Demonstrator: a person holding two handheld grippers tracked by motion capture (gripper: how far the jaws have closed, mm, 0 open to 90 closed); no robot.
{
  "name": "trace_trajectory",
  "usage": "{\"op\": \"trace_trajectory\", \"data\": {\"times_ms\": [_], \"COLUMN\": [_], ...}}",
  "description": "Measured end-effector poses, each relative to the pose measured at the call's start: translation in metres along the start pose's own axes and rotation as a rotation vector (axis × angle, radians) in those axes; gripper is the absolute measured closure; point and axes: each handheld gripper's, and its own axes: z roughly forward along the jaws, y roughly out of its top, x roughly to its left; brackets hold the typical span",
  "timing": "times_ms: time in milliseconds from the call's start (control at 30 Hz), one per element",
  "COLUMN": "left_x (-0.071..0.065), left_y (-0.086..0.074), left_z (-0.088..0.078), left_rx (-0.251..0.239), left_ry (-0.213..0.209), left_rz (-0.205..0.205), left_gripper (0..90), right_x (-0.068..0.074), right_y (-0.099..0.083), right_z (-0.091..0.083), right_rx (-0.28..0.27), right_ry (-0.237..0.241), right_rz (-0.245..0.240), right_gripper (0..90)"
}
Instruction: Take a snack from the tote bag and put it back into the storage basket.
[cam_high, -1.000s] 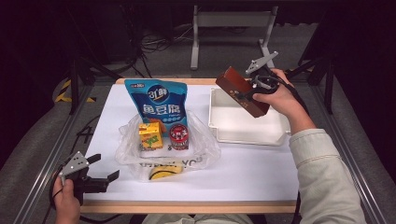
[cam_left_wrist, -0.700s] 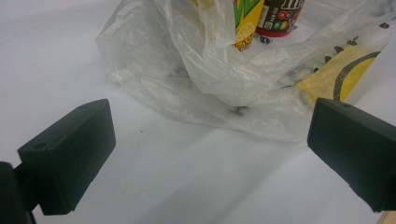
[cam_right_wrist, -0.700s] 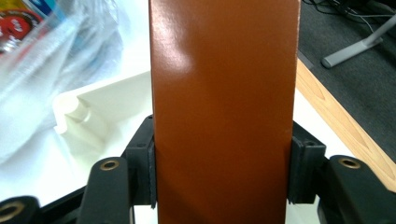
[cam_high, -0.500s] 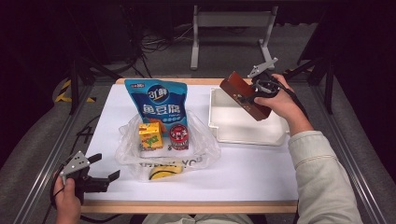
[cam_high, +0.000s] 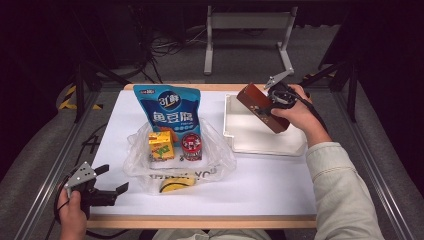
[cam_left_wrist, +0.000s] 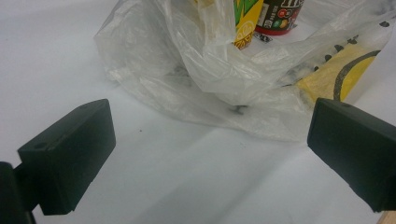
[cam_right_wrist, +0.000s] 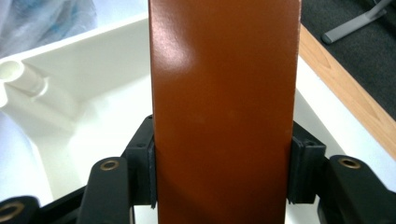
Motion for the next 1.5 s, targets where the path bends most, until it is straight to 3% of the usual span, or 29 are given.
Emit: {"op": "trace_trajectory", "data": {"times_ms": [533, 900, 1500], "left_x": [0.0, 0.0, 0.0], "left_y": [0.0, 0.0, 0.0], "left_z": [0.0, 0.001, 0.002], "left_rx": [0.003, 0.004, 0.008], "left_ry": [0.0, -0.002, -0.004], "left_rz": [0.0, 0.003, 0.007], "left_gripper": [1.5, 1.6, 1.6], "right_x": [-0.006, -0.007, -0.009], "right_y": [-0.014, -0.018, -0.02], "right_z": [0.021, 0.031, 0.041], "right_rx": [0.062, 0.103, 0.092], "right_ry": [-0.011, -0.014, -0.021], "right_rz": [0.028, 0.022, 0.038], "right_gripper": [42.6, 42.6, 42.2]}}
